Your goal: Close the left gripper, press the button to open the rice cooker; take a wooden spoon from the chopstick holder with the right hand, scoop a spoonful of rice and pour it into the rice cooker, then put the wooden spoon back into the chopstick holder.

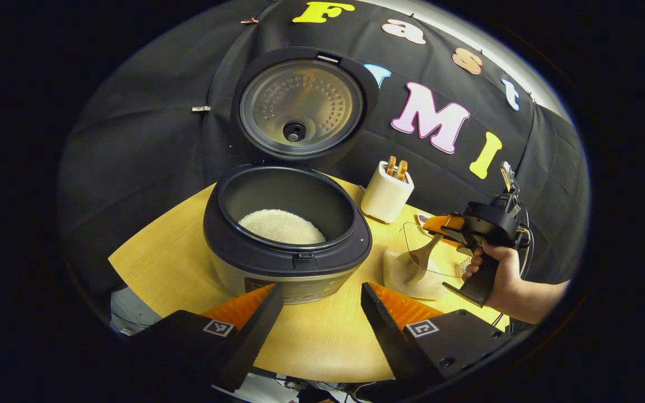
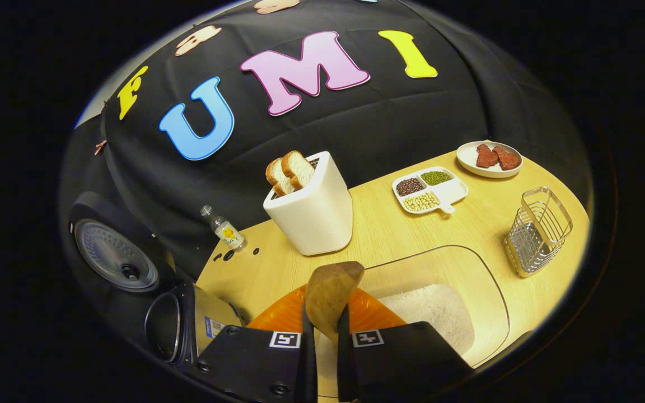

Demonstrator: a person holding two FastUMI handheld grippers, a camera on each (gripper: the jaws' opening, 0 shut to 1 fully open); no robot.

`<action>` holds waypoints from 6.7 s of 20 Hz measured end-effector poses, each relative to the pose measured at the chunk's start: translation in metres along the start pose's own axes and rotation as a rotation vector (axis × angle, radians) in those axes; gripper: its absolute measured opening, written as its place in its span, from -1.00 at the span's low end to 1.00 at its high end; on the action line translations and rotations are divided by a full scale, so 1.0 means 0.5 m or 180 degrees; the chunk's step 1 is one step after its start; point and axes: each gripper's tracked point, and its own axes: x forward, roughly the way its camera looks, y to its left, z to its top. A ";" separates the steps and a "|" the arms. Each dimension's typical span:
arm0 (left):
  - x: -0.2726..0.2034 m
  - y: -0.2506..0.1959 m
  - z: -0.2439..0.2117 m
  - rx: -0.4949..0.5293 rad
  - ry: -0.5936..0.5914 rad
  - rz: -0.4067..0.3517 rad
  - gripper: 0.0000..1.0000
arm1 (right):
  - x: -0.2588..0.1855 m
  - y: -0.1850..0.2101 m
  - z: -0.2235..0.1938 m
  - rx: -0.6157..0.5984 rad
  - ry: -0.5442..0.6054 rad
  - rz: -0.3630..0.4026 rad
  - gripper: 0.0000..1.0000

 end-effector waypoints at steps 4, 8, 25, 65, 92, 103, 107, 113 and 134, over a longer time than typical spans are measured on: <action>-0.012 -0.008 0.012 -0.0037 -0.0040 -0.0042 0.91 | -0.012 0.000 0.002 0.0479 0.0191 0.0022 -0.63; -0.025 -0.026 0.042 0.0039 -0.0065 -0.0078 0.91 | -0.048 -0.038 0.034 0.0831 0.0102 -0.0053 -0.63; -0.041 -0.029 0.152 0.0294 -0.0359 -0.0214 0.91 | -0.199 -0.207 0.200 0.2737 -0.0352 -0.0336 -0.63; -0.145 0.227 0.135 -0.0400 -0.0687 0.0412 0.84 | -0.183 0.673 -0.097 -0.1479 -0.0053 0.1893 -0.64; -0.118 0.102 0.160 -0.0059 -0.0776 0.0229 0.92 | -0.316 0.451 0.178 -0.0903 -0.0699 0.1606 -0.65; -0.053 -0.067 0.167 0.0037 -0.0661 -0.0042 0.91 | -0.316 -0.005 0.485 0.0111 -0.1352 0.0422 -0.65; -0.036 -0.121 0.170 0.0000 -0.0637 -0.0036 0.91 | -0.318 -0.177 0.530 0.0454 -0.1456 0.0017 -0.65; -0.028 -0.160 0.155 0.0102 -0.0517 0.0065 0.92 | -0.303 -0.362 0.533 0.0753 -0.1427 -0.0403 -0.65; -0.041 -0.262 0.104 -0.0175 -0.0377 0.0596 0.91 | -0.086 -0.594 0.339 0.0888 -0.0585 -0.0821 -0.63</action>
